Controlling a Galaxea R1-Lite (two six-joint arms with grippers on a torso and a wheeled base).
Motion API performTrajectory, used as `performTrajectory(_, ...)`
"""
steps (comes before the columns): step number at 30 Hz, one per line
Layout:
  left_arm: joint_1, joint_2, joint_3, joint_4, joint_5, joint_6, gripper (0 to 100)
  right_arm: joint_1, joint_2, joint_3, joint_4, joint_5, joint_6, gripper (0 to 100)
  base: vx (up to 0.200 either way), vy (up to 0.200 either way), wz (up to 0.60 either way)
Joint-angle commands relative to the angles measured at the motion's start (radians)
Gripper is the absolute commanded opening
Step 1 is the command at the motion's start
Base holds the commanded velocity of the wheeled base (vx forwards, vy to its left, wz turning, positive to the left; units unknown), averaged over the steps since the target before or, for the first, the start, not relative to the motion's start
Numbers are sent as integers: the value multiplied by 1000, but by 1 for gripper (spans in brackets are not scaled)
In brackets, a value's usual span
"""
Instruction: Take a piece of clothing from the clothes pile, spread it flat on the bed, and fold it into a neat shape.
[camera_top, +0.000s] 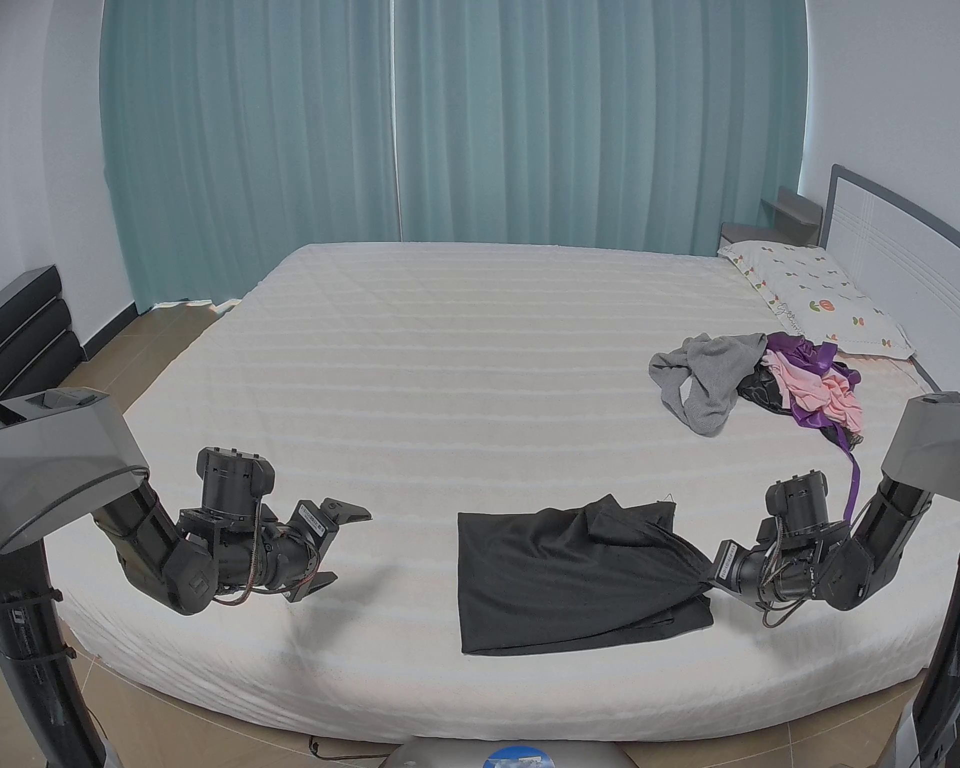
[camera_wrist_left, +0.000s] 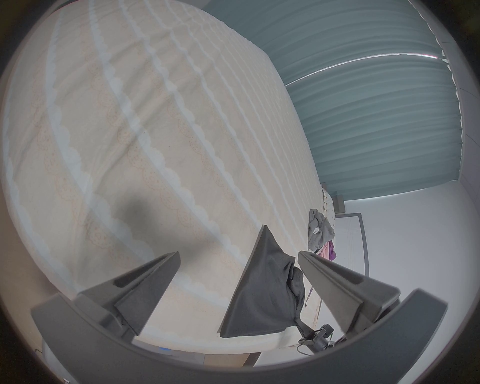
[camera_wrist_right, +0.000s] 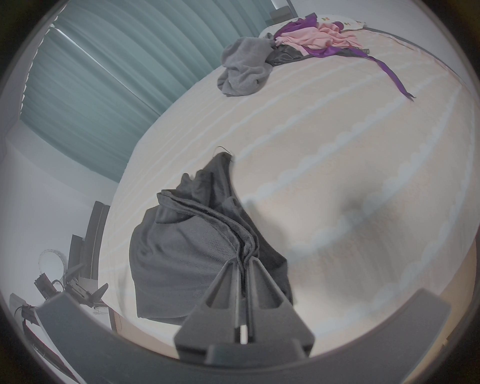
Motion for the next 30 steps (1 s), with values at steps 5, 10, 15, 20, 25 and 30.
performTrajectory(5,-1,2,1,-1,1,0,100,-14,-4,38,1,14,-3,0,0,0,0)
performTrajectory(10,-1,2,1,-1,1,0,100,-6,-13,76,1,14,-26,100,0,0,0)
performTrajectory(15,-1,2,1,-1,1,0,100,-34,-47,55,-31,19,-42,100,0,0,0)
performTrajectory(20,-1,2,1,-1,1,0,100,-31,-55,-42,-54,63,-41,100,0,0,0)
performTrajectory(25,-1,2,-1,-1,4,0,100,20,-3,-178,-36,63,-49,100,0,0,0)
performTrajectory(30,-1,4,-1,-1,4,0,100,81,50,-287,42,63,-69,100,0,0,0)
